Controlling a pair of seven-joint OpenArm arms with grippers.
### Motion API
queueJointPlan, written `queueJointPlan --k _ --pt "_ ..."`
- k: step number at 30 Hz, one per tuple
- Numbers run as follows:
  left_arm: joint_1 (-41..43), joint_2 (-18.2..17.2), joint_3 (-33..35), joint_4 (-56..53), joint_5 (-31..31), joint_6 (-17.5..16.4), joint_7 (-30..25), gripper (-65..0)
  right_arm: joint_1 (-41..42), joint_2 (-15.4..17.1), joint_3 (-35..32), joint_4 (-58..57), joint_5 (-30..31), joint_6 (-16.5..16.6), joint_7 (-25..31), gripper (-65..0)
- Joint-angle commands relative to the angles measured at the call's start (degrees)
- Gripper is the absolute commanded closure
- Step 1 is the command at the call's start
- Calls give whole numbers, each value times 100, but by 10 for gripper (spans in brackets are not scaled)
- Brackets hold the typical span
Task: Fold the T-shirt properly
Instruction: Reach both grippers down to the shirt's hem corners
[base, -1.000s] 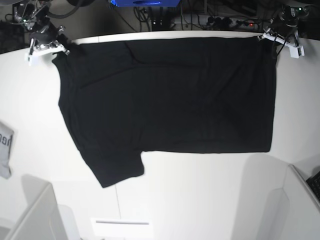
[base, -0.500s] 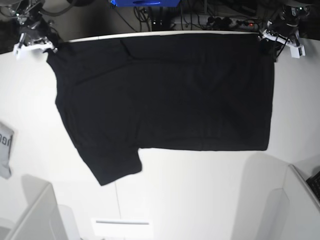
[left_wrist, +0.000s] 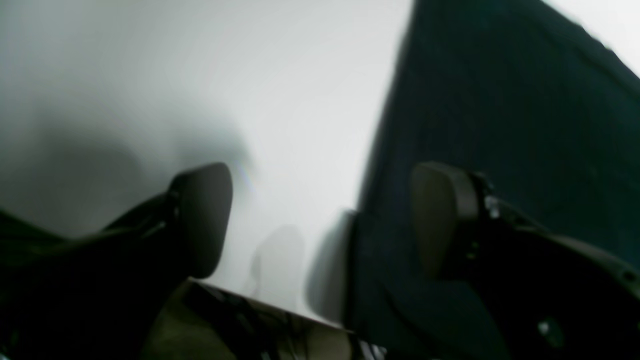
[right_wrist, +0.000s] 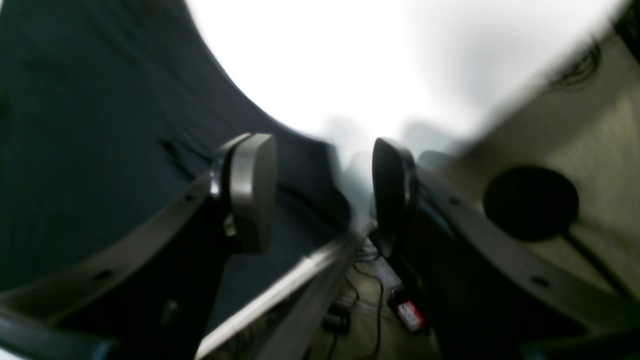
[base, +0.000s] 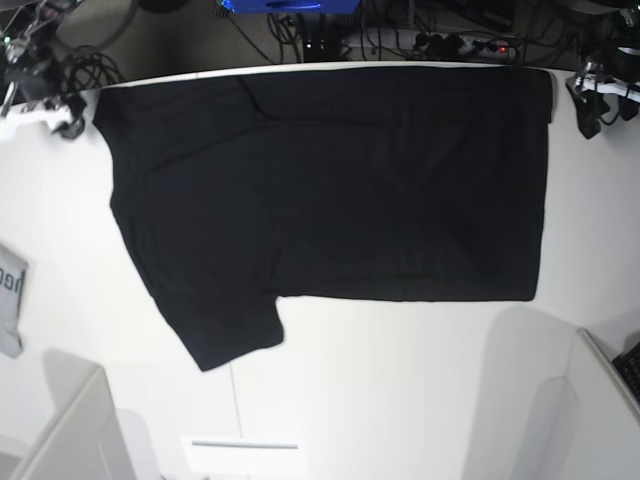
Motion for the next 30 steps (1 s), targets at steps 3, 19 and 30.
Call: queueJointPlan --k 3,19,30 --pt "-106 -79 -59 192 -54 -84 -111 -528 418 298 -280 -55 83 274 128 -294" --pt "-757 -96 -59 157 -2 -629 -103 0 2941 694 -2249 -1839 -805 265 163 -297" --pt "-880 -61 -50 -11 1124 -655 -129 0 5122 835 -3700 -4512 -2009 291 919 -419"
